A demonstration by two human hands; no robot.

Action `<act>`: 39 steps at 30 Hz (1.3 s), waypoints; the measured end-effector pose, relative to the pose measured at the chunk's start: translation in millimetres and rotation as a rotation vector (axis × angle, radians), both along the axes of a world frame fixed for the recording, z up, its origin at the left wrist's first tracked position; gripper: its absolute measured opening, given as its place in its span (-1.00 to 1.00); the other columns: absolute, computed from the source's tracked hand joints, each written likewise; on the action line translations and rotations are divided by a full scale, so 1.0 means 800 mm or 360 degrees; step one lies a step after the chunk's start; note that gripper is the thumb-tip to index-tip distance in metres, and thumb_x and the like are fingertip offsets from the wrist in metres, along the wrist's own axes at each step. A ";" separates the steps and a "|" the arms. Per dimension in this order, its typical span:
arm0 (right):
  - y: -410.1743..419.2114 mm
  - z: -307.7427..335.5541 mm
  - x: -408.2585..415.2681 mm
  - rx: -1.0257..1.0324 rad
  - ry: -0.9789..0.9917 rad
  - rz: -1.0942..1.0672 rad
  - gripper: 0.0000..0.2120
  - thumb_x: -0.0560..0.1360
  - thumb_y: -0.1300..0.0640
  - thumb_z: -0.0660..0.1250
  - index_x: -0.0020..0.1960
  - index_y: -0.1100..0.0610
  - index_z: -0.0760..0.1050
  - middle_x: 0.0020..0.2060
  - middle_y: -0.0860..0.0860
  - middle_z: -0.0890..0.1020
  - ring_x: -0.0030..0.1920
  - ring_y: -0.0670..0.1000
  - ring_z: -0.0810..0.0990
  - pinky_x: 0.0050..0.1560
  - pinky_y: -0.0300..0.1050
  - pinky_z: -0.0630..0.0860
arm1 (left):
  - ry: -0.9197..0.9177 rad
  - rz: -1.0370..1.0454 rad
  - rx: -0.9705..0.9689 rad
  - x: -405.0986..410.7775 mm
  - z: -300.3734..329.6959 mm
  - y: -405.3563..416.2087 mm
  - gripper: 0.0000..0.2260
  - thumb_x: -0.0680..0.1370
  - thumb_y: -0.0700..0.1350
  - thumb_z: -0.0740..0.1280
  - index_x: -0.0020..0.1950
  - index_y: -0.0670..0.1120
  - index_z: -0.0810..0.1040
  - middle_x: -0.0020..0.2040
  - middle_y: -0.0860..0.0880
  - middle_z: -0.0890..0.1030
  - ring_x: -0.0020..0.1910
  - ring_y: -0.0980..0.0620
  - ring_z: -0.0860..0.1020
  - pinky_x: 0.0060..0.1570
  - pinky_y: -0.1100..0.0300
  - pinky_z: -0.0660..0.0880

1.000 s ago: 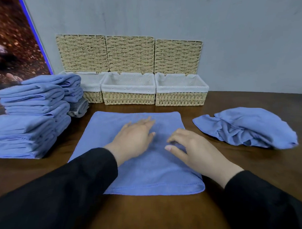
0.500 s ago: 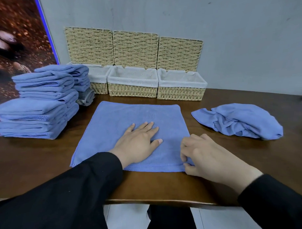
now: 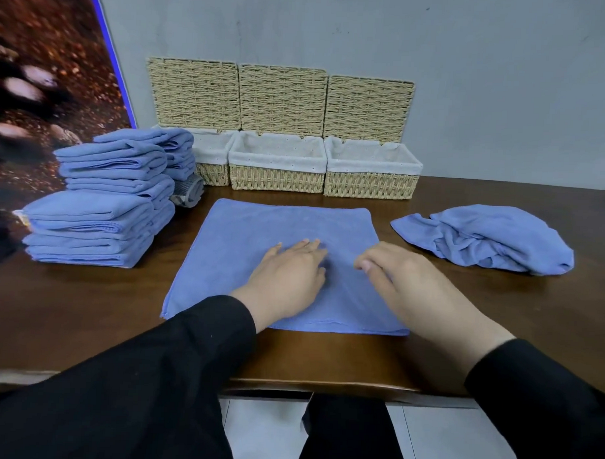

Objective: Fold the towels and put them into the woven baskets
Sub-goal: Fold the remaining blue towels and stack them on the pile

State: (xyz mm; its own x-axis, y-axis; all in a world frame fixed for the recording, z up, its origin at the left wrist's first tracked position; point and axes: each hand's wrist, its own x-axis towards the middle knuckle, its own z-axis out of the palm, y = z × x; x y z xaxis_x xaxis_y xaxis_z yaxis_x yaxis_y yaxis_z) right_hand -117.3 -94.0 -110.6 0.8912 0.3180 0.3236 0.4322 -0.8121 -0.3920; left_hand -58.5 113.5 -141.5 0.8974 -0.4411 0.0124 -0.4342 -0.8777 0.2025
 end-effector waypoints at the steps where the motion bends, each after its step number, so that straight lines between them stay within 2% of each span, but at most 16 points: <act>1: 0.013 -0.003 0.003 0.0032 0.0059 -0.0039 -0.78 0.69 0.17 0.17 0.17 0.05 0.59 0.08 -0.06 0.63 0.07 -0.05 0.56 0.13 -0.17 0.43 | 0.0004 0.0000 -0.0028 -0.011 -0.001 -0.001 -0.51 0.72 0.04 0.06 0.64 -0.01 0.12 0.66 0.04 0.06 0.63 0.09 0.01 0.59 -0.04 -0.04; 4: 0.045 -0.030 0.005 -0.0007 0.0394 0.0020 -0.61 0.73 0.13 0.08 0.54 0.05 0.34 0.47 -0.06 0.43 0.46 -0.13 0.37 0.35 -0.39 0.21 | 0.0052 -0.0022 0.0027 -0.046 -0.015 0.010 -0.41 0.70 0.20 -0.01 0.66 -0.02 -0.01 0.66 0.07 -0.03 0.63 0.11 -0.07 0.59 -0.06 -0.11; 7: 0.053 -0.058 -0.001 -0.0438 0.0451 0.0177 -0.42 0.69 -0.19 -0.10 0.66 -0.04 -0.02 0.64 -0.16 0.00 0.58 -0.26 -0.10 0.60 -0.19 -0.11 | -0.0004 -0.0048 0.0114 -0.057 -0.027 0.051 -0.34 0.63 0.34 -0.15 0.67 0.05 -0.08 0.65 0.15 -0.13 0.62 0.18 -0.16 0.59 -0.05 -0.17; 9: 0.047 -0.064 -0.003 -0.0540 0.0404 0.0192 -0.29 0.57 -0.35 -0.22 0.66 -0.11 -0.04 0.62 -0.25 -0.11 0.58 -0.29 -0.22 0.62 -0.11 -0.18 | -0.0024 -0.0106 0.0150 -0.060 -0.028 0.079 -0.29 0.58 0.40 -0.16 0.66 0.10 -0.09 0.64 0.18 -0.15 0.61 0.22 -0.18 0.60 0.00 -0.18; 12: 0.039 -0.062 -0.004 -0.0308 0.0360 0.0355 -0.41 0.56 -0.39 0.07 0.55 -0.24 0.26 0.57 -0.37 0.08 0.55 -0.39 -0.12 0.59 -0.16 -0.19 | -0.0021 -0.0209 0.0021 -0.066 -0.029 0.106 -0.28 0.53 0.45 -0.03 0.64 0.17 0.08 0.62 0.22 -0.06 0.60 0.27 -0.12 0.59 0.09 -0.17; 14: 0.037 -0.059 -0.003 -0.0209 0.0376 0.0415 -0.50 0.51 -0.38 0.27 0.41 -0.28 0.42 0.48 -0.43 0.22 0.48 -0.47 -0.01 0.56 -0.22 -0.18 | -0.0119 -0.0281 -0.0158 -0.068 -0.032 0.112 -0.35 0.52 0.46 0.07 0.52 0.19 0.37 0.60 0.20 0.20 0.57 0.27 0.11 0.55 0.15 0.00; 17: 0.042 -0.058 -0.001 -0.0204 0.0294 0.0350 -0.60 0.50 -0.35 0.33 0.29 -0.25 0.52 0.30 -0.37 0.36 0.34 -0.41 0.21 0.46 -0.26 0.08 | -0.0237 -0.0358 -0.0259 -0.066 -0.036 0.106 -0.52 0.54 0.37 0.16 0.28 0.16 0.60 0.40 0.18 0.49 0.39 0.18 0.37 0.35 0.18 0.22; 19: 0.051 -0.062 0.000 -0.0306 0.0095 0.0312 -0.68 0.54 -0.30 0.24 0.18 -0.19 0.56 0.13 -0.29 0.44 0.19 -0.22 0.41 0.27 -0.14 0.33 | -0.0276 -0.0331 -0.0281 -0.067 -0.032 0.096 -0.65 0.56 0.31 0.21 0.17 0.15 0.59 0.26 0.19 0.50 0.28 0.17 0.40 0.28 0.15 0.25; 21: 0.061 -0.064 -0.001 -0.0416 -0.0090 0.0247 -0.78 0.56 -0.17 0.20 0.05 -0.12 0.55 -0.01 -0.23 0.48 0.02 -0.11 0.48 0.04 -0.10 0.42 | -0.0352 -0.0280 -0.0263 -0.072 -0.030 0.086 -0.75 0.59 0.25 0.23 0.12 0.14 0.53 0.15 0.19 0.47 0.17 0.15 0.41 0.21 0.12 0.28; 23: 0.064 -0.062 -0.002 -0.0443 -0.0146 0.0164 -0.94 0.55 0.00 0.29 -0.01 -0.06 0.53 -0.10 -0.17 0.50 -0.08 -0.05 0.49 -0.11 -0.14 0.39 | -0.0429 -0.0190 -0.0246 -0.074 -0.030 0.081 -0.82 0.61 0.15 0.23 0.13 0.12 0.50 0.11 0.16 0.48 0.13 0.10 0.44 0.18 0.09 0.31; 25: 0.061 -0.056 -0.002 -0.0460 -0.0125 0.0019 -0.90 0.50 0.14 0.34 -0.02 -0.03 0.50 -0.14 -0.13 0.51 -0.11 -0.03 0.48 -0.22 -0.22 0.28 | -0.0498 -0.0042 -0.0254 -0.072 -0.031 0.088 -0.81 0.59 -0.02 0.27 0.19 0.08 0.51 0.11 0.12 0.52 0.14 0.03 0.48 0.16 0.05 0.36; 28: 0.044 -0.051 -0.002 -0.0430 -0.0031 -0.0116 -0.82 0.50 0.21 0.32 0.03 -0.04 0.47 -0.11 -0.14 0.53 -0.06 -0.05 0.48 -0.20 -0.20 0.35 | -0.0517 0.0200 -0.0228 -0.070 -0.029 0.118 -0.66 0.53 -0.19 0.29 0.28 0.05 0.50 0.16 0.08 0.58 0.17 -0.03 0.51 0.15 0.06 0.38; 31: 0.023 -0.043 -0.005 -0.0186 0.0061 -0.0185 -0.83 0.51 0.26 0.34 -0.02 0.00 0.51 -0.19 -0.14 0.54 -0.17 -0.08 0.51 -0.19 -0.18 0.45 | -0.0477 0.0345 -0.0416 -0.069 -0.023 0.162 -0.74 0.56 -0.22 0.35 0.22 0.02 0.56 0.11 0.06 0.63 0.10 -0.04 0.57 0.10 0.09 0.46; 35: -0.005 -0.032 -0.005 0.0232 0.0187 -0.0330 -0.82 0.53 0.25 0.31 -0.10 -0.02 0.56 -0.33 -0.01 0.58 -0.33 -0.06 0.49 -0.29 -0.17 0.42 | -0.0246 0.0495 -0.0889 -0.068 -0.010 0.204 -0.93 0.61 -0.09 0.37 -0.04 0.08 0.59 -0.18 0.11 0.62 -0.18 0.21 0.54 -0.21 0.38 0.38; 37: -0.014 -0.026 -0.003 0.0463 0.0273 -0.0337 -0.83 0.59 0.18 0.31 -0.08 -0.05 0.60 -0.35 -0.01 0.59 -0.40 -0.08 0.45 -0.36 -0.24 0.34 | -0.0143 0.0588 -0.1057 -0.065 -0.004 0.214 -0.90 0.62 -0.02 0.35 -0.07 0.03 0.60 -0.24 0.02 0.61 -0.27 0.19 0.49 -0.28 0.36 0.34; 39: -0.018 -0.023 -0.001 0.0699 0.0308 -0.0358 -0.85 0.63 0.10 0.33 -0.06 -0.05 0.64 -0.28 -0.02 0.67 -0.32 -0.02 0.56 -0.26 -0.22 0.42 | -0.0065 0.0641 -0.1144 -0.060 0.000 0.219 -0.85 0.64 0.01 0.33 -0.06 -0.01 0.61 -0.19 -0.04 0.63 -0.28 0.19 0.47 -0.23 0.29 0.35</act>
State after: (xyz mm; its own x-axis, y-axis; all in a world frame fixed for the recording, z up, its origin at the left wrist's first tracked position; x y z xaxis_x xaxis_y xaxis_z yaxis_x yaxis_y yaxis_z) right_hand -117.8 -108.0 -128.9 0.9783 -0.0167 0.2063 0.1521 -0.6179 -0.7714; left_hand -106.7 288.9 -141.4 0.9779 0.0426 0.2048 -0.1328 -0.6300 0.7652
